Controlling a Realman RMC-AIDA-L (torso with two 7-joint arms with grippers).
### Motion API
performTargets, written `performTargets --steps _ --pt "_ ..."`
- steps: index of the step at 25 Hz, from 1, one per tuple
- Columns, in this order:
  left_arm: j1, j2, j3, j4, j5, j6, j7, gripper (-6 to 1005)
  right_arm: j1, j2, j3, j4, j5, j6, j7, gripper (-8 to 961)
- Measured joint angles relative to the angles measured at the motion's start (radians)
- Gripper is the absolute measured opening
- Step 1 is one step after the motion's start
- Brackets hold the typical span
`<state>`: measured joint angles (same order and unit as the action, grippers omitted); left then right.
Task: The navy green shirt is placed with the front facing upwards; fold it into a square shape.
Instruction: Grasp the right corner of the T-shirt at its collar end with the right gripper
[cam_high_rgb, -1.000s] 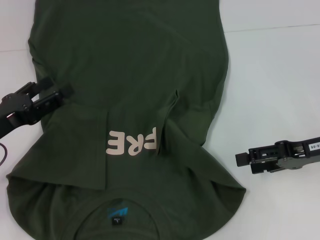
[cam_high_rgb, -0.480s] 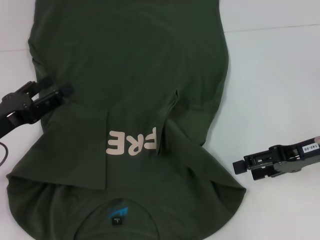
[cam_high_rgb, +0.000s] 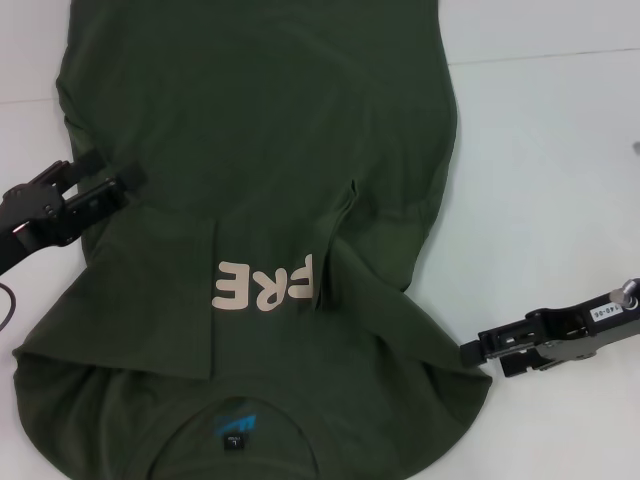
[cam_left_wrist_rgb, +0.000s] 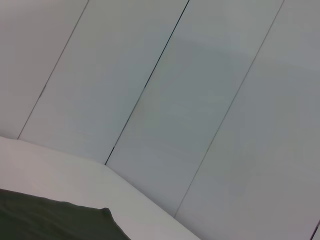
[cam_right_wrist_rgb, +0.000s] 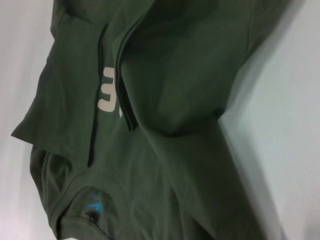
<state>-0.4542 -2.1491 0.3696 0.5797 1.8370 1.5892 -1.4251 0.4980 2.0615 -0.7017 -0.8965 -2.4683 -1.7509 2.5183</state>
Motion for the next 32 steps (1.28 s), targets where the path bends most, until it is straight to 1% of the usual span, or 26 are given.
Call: performTargets --steps 18,32 --pt "0.006 0.0 0.0 0.0 0.001 0.0 0.011 904 0.014 0.012 -0.051 0.001 -0.001 0.016 0.023 923" --pt "0.006 0.0 0.0 0.0 0.001 0.0 0.012 903 0.016 0.012 -0.053 0.008 -0.012 0.028 0.025 915"
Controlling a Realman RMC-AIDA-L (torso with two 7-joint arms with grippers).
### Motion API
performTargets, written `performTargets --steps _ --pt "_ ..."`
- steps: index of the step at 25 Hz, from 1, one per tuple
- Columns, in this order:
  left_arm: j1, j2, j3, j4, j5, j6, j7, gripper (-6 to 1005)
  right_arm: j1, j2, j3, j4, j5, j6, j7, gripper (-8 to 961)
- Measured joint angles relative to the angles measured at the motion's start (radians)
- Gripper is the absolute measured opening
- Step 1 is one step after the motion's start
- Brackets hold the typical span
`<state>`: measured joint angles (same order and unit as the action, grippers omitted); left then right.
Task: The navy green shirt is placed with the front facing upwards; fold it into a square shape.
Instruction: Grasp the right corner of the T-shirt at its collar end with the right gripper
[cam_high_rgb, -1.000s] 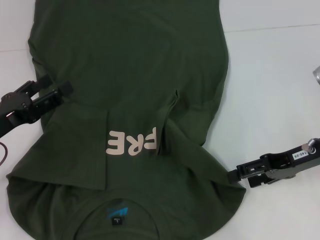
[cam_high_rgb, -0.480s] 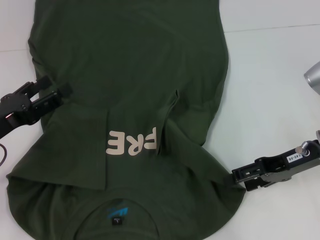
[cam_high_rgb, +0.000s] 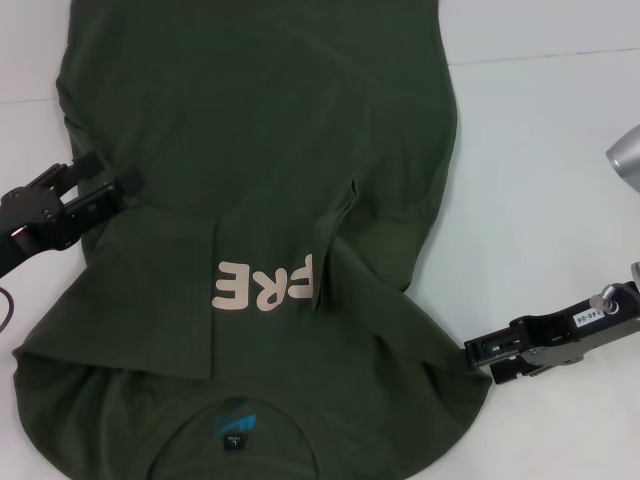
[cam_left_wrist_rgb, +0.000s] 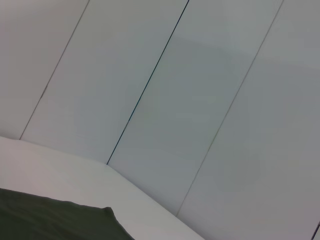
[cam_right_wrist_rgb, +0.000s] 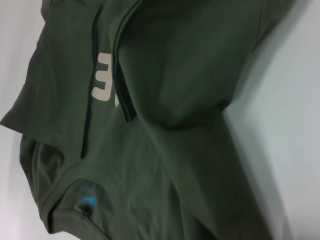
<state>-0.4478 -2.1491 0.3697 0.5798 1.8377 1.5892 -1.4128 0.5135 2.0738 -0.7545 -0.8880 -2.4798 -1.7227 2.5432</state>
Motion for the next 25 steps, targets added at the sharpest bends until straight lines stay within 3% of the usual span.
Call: performTargets --steps 25 --pt "0.001 0.0 0.0 0.0 -0.002 -0.001 0.002 904 0.023 0.009 -0.016 0.03 0.008 0.005 -0.021 901"
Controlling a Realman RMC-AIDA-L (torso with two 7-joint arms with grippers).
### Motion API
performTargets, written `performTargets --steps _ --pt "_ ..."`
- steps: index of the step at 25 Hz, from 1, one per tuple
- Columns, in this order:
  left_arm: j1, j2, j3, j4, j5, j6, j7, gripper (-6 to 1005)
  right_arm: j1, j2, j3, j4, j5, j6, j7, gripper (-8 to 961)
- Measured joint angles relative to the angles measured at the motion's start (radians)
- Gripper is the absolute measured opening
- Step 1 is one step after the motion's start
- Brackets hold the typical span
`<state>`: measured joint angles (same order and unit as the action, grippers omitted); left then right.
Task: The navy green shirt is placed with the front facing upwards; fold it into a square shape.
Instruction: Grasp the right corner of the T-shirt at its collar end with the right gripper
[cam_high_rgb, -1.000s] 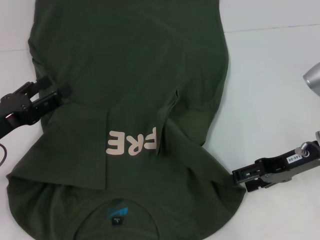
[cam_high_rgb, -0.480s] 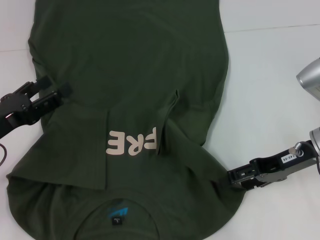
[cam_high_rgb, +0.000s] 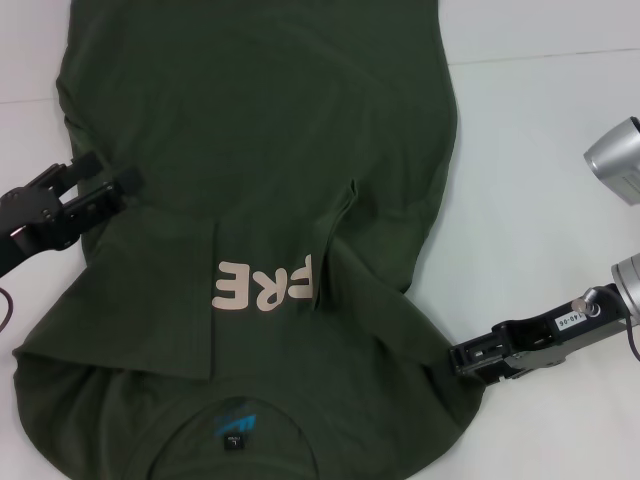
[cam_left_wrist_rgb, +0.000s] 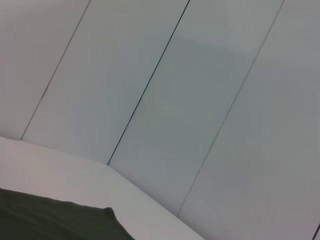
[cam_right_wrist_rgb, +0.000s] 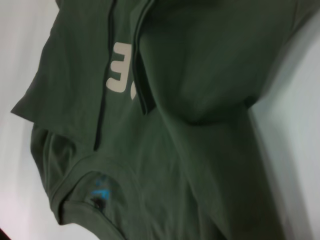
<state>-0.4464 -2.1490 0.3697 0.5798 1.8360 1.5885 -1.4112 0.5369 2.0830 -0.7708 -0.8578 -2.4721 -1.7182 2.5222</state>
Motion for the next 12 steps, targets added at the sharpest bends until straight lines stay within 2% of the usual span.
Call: performTargets --steps 12 --pt "0.0 0.0 0.0 -0.003 0.0 -0.001 0.0 903 -0.024 -0.009 0.021 0.04 0.015 -0.004 -0.026 895"
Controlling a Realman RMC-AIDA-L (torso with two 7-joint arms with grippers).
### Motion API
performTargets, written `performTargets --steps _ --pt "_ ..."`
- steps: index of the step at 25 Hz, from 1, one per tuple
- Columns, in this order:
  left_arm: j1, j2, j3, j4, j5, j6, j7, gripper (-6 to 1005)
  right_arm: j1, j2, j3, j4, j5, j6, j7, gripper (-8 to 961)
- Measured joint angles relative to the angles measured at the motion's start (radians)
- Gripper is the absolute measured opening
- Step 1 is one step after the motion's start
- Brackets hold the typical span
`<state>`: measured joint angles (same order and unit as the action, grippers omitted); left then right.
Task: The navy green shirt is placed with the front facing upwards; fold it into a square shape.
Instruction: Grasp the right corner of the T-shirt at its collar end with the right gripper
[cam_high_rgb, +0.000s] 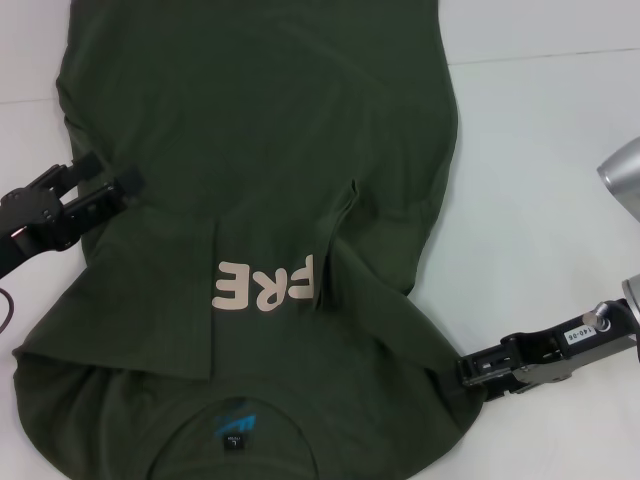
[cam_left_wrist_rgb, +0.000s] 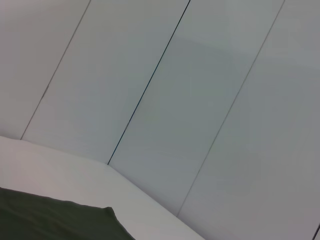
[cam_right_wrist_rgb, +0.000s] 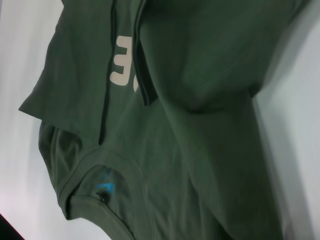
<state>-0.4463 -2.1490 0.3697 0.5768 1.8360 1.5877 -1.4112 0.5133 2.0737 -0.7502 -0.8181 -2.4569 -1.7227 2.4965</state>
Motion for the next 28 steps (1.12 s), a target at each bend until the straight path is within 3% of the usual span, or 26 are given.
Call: performTargets --steps 28 --pt "-0.005 0.0 0.0 -0.009 0.0 0.002 0.002 903 0.001 -0.001 0.009 0.002 -0.005 0.007 0.003 880"
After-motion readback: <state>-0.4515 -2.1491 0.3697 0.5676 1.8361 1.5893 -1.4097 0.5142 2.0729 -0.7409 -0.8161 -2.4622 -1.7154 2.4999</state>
